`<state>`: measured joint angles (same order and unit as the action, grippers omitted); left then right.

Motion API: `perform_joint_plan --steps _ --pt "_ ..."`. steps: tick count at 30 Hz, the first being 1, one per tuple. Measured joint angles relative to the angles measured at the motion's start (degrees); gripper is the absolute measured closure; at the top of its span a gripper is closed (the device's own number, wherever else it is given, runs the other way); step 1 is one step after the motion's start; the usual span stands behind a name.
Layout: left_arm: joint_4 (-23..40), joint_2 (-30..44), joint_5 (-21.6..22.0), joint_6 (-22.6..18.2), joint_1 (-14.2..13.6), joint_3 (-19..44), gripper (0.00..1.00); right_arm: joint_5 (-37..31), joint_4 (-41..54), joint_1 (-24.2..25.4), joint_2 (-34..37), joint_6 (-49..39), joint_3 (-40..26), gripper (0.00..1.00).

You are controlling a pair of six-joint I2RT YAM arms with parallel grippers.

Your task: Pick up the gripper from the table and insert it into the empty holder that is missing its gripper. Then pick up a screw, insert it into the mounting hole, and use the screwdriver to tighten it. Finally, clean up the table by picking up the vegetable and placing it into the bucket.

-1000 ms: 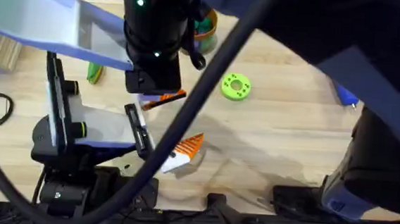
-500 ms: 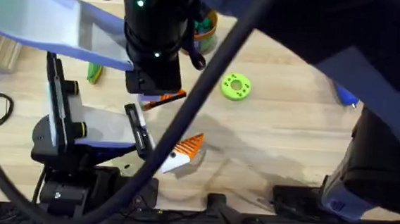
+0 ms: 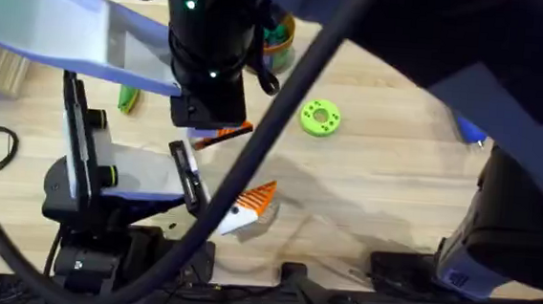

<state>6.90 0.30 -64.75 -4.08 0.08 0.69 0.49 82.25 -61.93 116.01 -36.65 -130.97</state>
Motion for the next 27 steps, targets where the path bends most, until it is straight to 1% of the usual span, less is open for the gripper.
perform_joint_plan --steps 27 --pt "0.00 0.02 0.00 0.00 0.00 0.00 0.015 0.02 -0.84 0.00 0.74 0.01 0.73 0.995"
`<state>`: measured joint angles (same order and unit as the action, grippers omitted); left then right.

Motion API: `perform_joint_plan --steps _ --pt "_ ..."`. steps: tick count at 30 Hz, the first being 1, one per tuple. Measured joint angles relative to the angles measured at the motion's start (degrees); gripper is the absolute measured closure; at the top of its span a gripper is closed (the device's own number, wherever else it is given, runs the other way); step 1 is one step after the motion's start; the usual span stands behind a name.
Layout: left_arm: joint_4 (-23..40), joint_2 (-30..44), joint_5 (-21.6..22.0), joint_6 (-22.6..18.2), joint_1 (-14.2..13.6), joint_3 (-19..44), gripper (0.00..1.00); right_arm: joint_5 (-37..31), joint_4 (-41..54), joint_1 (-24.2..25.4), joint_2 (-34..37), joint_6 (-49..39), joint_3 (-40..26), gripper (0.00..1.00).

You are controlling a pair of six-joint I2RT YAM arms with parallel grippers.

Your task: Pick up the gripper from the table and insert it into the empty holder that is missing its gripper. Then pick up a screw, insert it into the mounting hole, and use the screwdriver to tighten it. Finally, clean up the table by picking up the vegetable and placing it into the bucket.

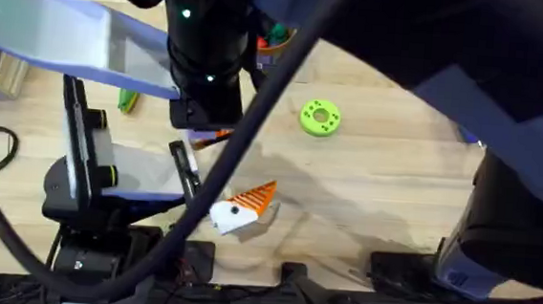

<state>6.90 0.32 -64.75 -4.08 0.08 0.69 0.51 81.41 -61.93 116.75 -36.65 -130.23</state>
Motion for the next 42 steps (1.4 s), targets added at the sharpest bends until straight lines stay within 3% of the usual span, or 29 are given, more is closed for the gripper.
perform_joint_plan --steps 37,38,42 --pt "0.04 0.00 -0.02 0.24 0.00 0.00 0.015 0.24 -2.10 0.00 0.00 0.01 3.30 0.995" --pt "0.04 0.00 -0.02 0.24 0.00 0.00 0.015 0.26 -2.08 0.01 0.00 0.20 3.30 0.964" --pt "0.07 0.00 -0.21 0.22 -0.14 0.00 0.015 0.22 -2.56 0.26 0.00 0.36 3.30 0.393"
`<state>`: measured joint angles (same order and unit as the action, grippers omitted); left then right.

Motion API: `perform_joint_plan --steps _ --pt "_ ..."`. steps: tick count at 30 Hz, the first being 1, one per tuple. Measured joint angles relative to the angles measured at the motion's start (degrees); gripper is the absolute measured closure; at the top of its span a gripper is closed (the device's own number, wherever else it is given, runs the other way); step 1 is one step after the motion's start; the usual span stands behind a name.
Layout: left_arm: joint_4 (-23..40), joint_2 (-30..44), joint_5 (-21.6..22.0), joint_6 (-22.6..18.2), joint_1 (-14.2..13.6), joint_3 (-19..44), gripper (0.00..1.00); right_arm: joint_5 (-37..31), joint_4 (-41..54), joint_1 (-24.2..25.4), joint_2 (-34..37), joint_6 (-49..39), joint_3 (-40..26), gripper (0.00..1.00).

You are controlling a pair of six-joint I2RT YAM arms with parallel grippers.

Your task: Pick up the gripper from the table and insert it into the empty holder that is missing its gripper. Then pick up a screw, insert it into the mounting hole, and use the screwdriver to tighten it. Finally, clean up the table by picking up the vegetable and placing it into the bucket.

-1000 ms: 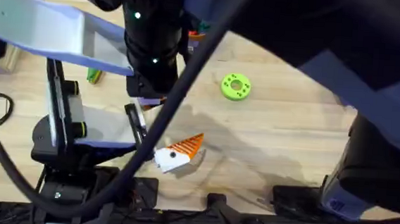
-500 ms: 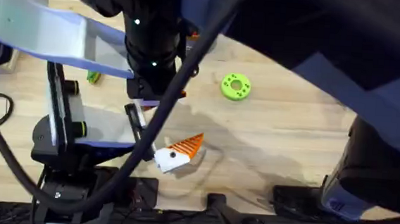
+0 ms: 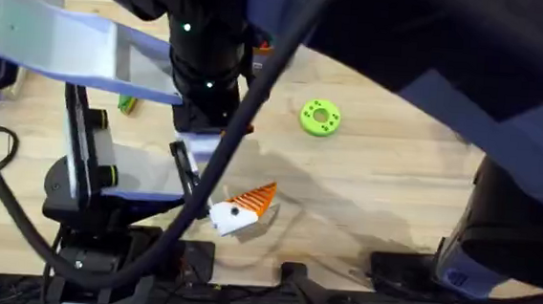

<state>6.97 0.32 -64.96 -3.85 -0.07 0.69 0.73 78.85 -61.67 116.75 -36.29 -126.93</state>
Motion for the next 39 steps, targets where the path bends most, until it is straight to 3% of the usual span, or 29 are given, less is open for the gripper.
perform_joint_plan --steps 2,4,11,20,27,31,39 --pt "-0.01 -0.02 0.01 -0.10 -0.01 0.00 0.015 0.36 0.07 0.23 0.00 0.02 0.07 0.118" --pt "-0.01 -0.02 0.01 -0.20 -0.01 0.00 0.015 1.05 0.26 0.54 0.00 0.00 0.15 0.058" --pt "-0.01 0.00 0.01 -0.22 -0.01 0.00 0.015 4.30 1.48 2.53 -0.70 0.04 0.41 0.051" --pt "-0.01 -0.02 0.01 -0.22 -0.01 0.00 0.014 6.81 4.71 5.93 -8.39 0.02 0.79 0.051" --pt "-0.01 0.00 0.01 -0.22 -0.01 0.00 0.014 10.66 5.60 8.60 -9.90 1.78 1.40 0.052" --pt "-0.01 -0.02 0.01 -0.20 -0.01 0.00 0.014 11.17 0.61 10.15 -12.21 4.07 7.32 0.052" --pt "-0.01 -0.02 0.01 -0.22 -0.01 0.00 0.014 11.06 -18.52 14.53 -26.37 14.43 31.85 0.051"
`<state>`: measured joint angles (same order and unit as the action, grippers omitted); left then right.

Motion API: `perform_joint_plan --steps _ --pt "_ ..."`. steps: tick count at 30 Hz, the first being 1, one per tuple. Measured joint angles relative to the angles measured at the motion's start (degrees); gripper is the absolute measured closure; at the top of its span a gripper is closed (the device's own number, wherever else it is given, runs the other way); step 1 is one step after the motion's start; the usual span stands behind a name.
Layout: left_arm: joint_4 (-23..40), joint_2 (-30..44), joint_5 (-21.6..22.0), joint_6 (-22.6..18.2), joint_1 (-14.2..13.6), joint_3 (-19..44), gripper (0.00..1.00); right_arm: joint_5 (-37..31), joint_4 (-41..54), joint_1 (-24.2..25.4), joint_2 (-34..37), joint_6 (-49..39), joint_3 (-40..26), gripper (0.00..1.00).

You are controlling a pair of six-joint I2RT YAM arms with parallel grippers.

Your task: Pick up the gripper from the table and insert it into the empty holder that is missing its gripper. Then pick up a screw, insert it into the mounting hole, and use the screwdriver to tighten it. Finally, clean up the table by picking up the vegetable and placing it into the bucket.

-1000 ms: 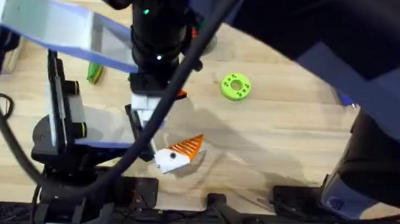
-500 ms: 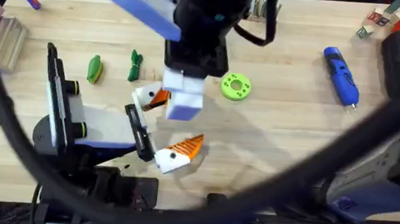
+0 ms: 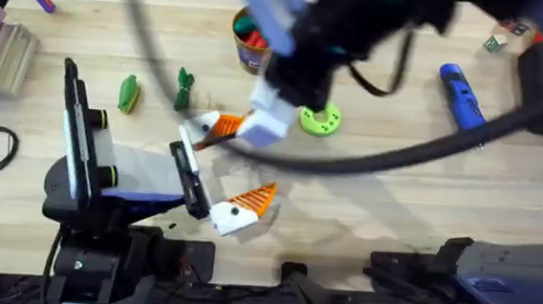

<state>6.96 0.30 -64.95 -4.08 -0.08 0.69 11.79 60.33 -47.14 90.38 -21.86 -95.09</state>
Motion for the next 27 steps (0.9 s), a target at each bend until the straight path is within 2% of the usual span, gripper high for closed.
perform_joint_plan --steps 6,7,8,18,27 --pt "0.00 0.01 0.00 0.00 0.00 0.00 0.015 -6.67 -2.07 8.28 -10.45 15.08 10.27 0.051" --pt "0.00 0.00 0.00 0.00 0.00 0.00 0.014 -10.01 -2.11 12.63 -14.78 21.05 13.28 0.050" --pt "0.00 0.02 0.00 0.00 0.00 0.00 0.014 -10.86 -2.33 13.91 -16.38 22.65 14.23 0.049" --pt "0.00 0.01 0.00 -0.01 0.00 0.00 0.015 -14.32 -6.04 24.47 -31.31 32.30 22.38 0.050" --pt "0.00 0.00 0.00 0.00 0.00 0.00 0.015 -14.60 -12.57 31.34 -44.02 37.99 35.52 0.010"
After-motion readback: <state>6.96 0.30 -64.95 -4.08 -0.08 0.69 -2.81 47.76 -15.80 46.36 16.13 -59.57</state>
